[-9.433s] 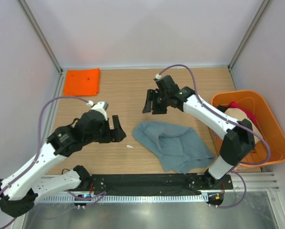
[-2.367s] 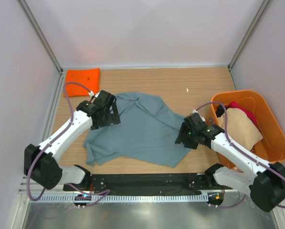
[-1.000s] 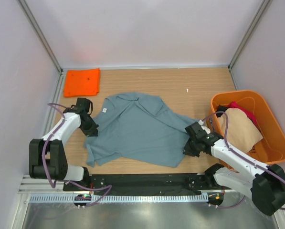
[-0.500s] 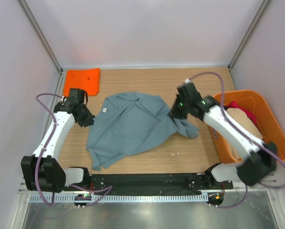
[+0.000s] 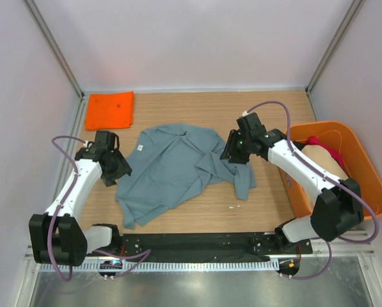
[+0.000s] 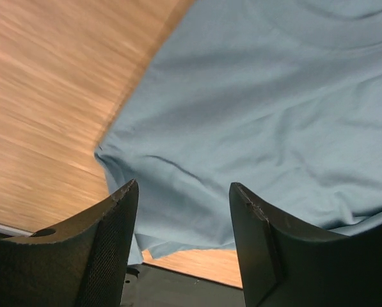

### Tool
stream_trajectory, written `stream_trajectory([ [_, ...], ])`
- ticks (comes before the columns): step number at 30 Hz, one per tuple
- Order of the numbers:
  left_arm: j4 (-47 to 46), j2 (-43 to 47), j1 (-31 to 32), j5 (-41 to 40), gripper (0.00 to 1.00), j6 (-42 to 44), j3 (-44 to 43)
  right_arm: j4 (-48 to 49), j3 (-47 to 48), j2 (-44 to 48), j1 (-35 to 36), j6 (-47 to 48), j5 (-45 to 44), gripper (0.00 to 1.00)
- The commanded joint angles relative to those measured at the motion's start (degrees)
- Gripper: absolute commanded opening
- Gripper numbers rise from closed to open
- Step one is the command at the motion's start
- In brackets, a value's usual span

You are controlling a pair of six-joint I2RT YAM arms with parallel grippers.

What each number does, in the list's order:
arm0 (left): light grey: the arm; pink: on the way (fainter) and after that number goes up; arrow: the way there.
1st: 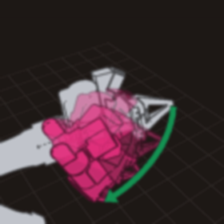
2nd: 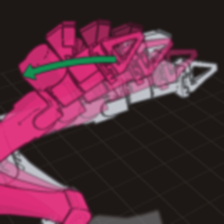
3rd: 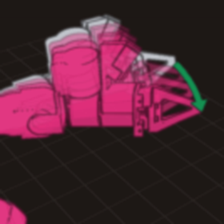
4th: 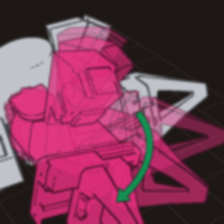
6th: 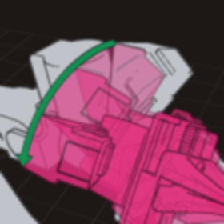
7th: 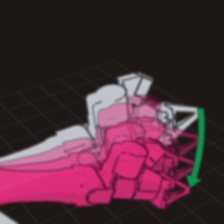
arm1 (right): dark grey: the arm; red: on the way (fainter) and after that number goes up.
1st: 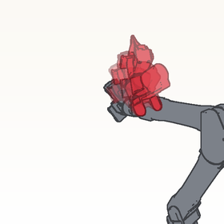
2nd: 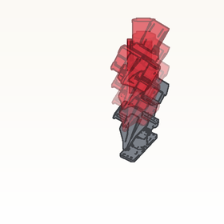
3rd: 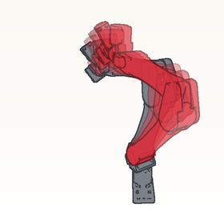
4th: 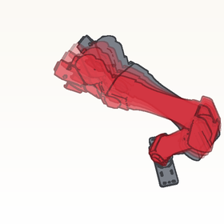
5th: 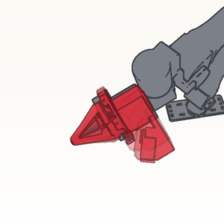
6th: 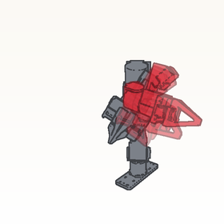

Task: Fold and stack the t-shirts
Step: Flatten the tshirt out

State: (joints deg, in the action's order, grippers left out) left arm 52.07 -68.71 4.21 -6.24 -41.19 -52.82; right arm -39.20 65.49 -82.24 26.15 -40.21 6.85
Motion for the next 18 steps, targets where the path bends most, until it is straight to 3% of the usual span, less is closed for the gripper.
stream_trajectory([
  [1, -4.69, -1.07, 0.10, 5.00, 0.60, -1.87, 3.15, 2.81, -6.24, 3.30, 0.04, -1.36, 0.36, 0.44],
  [4, -4.36, -3.62, 0.10, 5.37, 0.60, -3.02, 3.69, 4.30, -11.96, 5.24, -0.14, -4.61, -2.19, 0.43],
  [9, -2.77, 2.52, 0.10, -2.36, 0.59, -5.57, 2.72, 11.22, -20.75, 5.60, -1.71, -8.22, -5.45, 0.37],
  [11, -0.66, 0.78, 0.10, -3.69, 0.60, -5.83, 1.49, 14.31, -22.60, 3.33, -3.11, -8.75, -5.97, 0.35],
  [18, -7.24, -4.57, 0.10, -0.71, 0.60, -6.02, 3.69, 16.96, -12.07, -10.98, -8.91, -1.20, -11.86, 0.34],
])
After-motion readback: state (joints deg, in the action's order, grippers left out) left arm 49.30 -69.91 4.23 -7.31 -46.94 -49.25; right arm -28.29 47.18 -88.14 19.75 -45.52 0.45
